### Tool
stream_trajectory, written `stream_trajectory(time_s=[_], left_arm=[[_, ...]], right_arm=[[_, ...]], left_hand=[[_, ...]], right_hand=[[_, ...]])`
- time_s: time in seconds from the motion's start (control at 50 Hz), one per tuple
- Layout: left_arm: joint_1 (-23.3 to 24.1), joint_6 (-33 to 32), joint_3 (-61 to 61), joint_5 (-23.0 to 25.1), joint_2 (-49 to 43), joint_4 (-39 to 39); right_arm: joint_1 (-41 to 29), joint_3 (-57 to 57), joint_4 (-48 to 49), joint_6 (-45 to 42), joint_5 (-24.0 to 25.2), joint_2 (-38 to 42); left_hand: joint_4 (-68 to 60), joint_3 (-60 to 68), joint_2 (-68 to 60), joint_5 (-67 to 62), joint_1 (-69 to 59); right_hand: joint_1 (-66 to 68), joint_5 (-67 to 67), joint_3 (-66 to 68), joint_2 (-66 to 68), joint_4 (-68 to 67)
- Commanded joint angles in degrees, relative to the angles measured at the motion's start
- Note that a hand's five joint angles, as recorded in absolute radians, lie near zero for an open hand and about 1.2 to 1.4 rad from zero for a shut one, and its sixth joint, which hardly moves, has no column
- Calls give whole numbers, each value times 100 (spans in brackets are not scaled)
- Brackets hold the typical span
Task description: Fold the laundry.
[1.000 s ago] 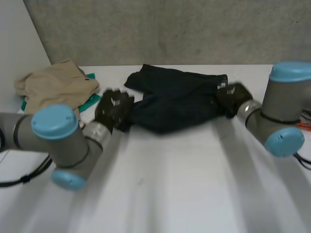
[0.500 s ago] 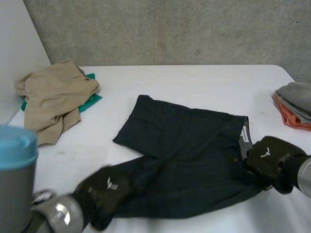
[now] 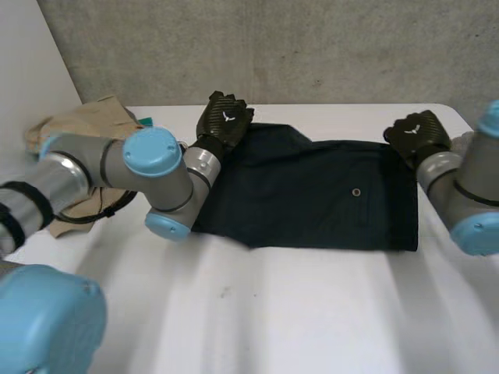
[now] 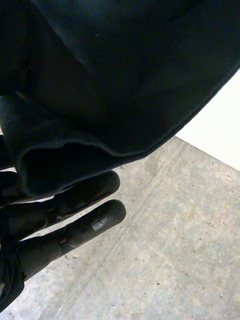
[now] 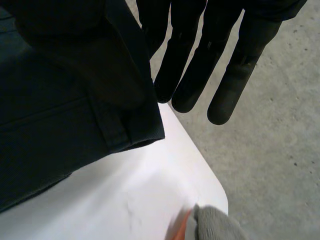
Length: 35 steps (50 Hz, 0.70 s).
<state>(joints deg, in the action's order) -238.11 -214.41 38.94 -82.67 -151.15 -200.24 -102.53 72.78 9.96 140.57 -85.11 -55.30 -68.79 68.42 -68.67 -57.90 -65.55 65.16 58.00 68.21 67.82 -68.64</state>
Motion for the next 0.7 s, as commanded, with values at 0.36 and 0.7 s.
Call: stream_trajectory(time_s=[0.36, 0.7], left_arm=[[230, 856, 2694, -240, 2052, -639], [362, 1182, 4043, -223, 2643, -683]], right_arm=[[-110, 1088, -1136, 1419, 126, -1167], [453, 2153, 137, 1526, 707, -395]], left_hand=[[5879, -5842, 5867, 5790, 5555], [5879, -5842, 5867, 5790, 5555]], right_hand=[[-5516, -5800, -5821, -5782, 5864], [-2388, -2672, -2693, -2654, 2737]])
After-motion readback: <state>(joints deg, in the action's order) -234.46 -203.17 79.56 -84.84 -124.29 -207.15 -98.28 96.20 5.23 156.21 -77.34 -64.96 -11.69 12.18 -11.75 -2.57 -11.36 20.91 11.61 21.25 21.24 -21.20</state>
